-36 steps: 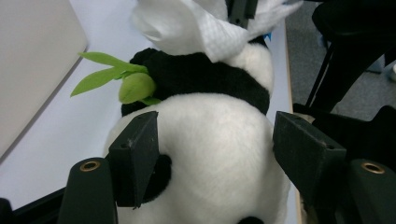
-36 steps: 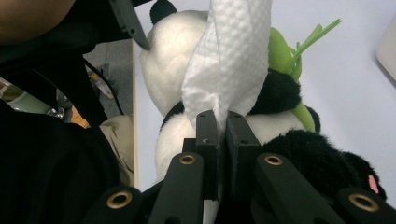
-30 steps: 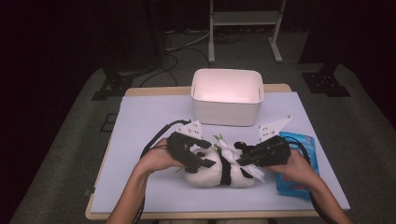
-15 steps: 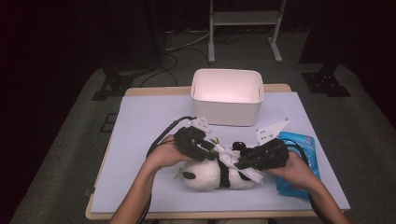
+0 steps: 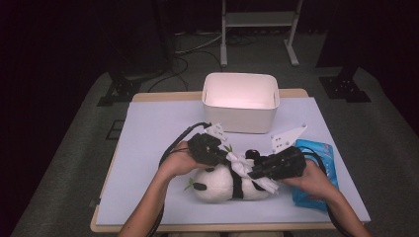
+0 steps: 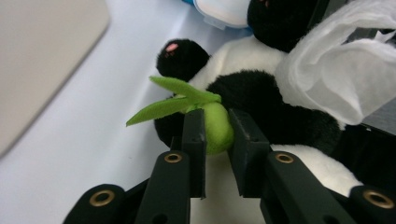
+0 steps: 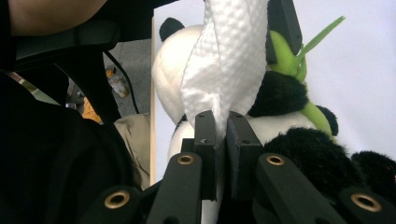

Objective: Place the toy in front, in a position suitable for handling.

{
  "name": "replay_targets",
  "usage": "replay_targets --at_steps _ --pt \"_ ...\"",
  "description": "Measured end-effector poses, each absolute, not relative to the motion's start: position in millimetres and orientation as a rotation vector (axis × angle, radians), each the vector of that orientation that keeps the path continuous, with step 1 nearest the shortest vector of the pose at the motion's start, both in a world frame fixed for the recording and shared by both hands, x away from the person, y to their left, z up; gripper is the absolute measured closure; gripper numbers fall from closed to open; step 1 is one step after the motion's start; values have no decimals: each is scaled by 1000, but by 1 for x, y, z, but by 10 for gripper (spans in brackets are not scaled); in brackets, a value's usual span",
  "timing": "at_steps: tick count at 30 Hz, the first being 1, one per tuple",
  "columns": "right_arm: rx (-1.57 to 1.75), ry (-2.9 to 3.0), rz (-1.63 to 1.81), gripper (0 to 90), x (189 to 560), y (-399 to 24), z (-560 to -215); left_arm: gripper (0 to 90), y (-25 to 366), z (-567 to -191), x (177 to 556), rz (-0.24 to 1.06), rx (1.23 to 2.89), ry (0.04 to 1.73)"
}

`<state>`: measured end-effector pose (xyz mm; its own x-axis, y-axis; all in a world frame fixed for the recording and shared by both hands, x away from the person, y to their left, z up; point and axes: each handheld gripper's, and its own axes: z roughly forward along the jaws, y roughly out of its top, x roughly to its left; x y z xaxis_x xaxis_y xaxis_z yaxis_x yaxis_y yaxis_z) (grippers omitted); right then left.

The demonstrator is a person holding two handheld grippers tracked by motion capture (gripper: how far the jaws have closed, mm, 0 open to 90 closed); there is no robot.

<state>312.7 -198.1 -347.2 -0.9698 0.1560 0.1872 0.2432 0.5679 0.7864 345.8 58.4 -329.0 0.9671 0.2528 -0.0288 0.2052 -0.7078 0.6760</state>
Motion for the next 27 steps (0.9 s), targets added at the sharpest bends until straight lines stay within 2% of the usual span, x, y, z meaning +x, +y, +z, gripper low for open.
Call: replay_targets --at_steps 12,18,24,27 --pt "-356 -2716 -1393 833 313 -198 -342 796 55 -309 337 146 2340 244" --pt "-381 -2767 -1390 834 314 -201 -338 791 46 -318 333 120 2367 206" --pt "-471 -2835 -1385 844 320 -209 -331 751 41 -324 327 75 2364 184" --pt "-493 -2863 -1311 844 326 -207 -337 689 40 -328 324 50 2368 174"
